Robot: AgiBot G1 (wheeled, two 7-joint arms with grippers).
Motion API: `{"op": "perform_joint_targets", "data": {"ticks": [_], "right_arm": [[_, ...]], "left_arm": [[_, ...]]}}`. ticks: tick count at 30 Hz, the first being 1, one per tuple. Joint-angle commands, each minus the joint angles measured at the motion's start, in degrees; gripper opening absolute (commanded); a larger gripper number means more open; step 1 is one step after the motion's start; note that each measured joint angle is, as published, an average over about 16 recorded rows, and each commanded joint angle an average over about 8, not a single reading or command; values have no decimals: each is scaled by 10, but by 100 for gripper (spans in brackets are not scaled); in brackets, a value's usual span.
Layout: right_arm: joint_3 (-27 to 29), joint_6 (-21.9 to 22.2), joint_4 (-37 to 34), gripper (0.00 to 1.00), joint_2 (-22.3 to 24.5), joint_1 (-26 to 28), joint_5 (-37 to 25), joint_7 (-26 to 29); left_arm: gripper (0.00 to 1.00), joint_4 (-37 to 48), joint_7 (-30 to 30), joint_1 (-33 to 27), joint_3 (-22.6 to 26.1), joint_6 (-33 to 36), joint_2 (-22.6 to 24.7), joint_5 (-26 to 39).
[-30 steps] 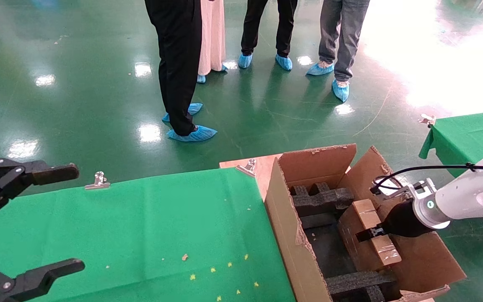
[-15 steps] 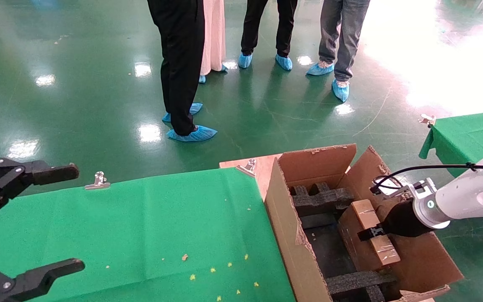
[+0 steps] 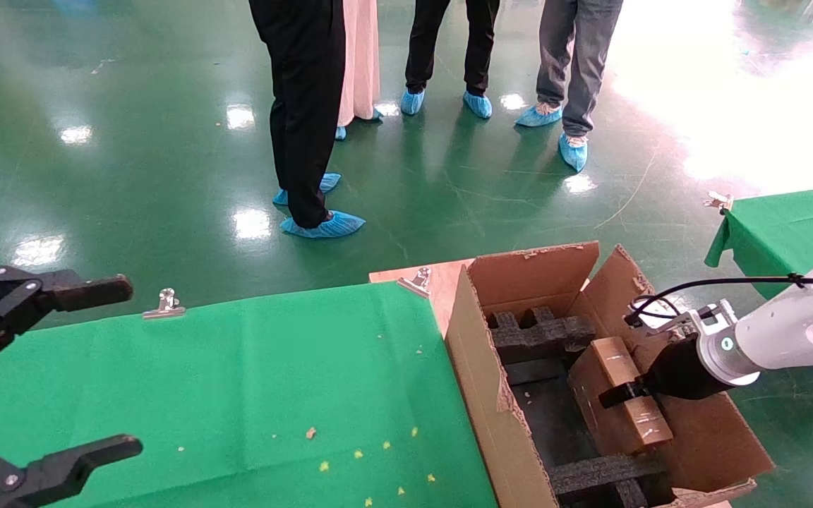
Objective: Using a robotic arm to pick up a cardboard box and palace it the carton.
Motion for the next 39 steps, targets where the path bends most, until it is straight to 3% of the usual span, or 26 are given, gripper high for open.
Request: {"op": "perform_joint_targets", "data": {"ticks": [1,13,23,28,33,39], "right_arm": [[0,-1,1,100,1,2,0,-1],[2,-1,10,100,8,34,-1,-10],[14,8,41,100,18,106,3,-32],[37,10,110,100,44,160,20,-84],[71,2,230,100,99,206,48,-155],[89,-11,338,100,143,239,62,-197]], "left_arm": [[100,0,0,0,0,0,0,0],[100,0,0,0,0,0,0,0],[100,0,0,0,1,0,0,0],[100,0,0,0,1,0,0,0],[100,0,0,0,1,0,0,-1],[100,0,1,0,1,-1,0,-1]]}}
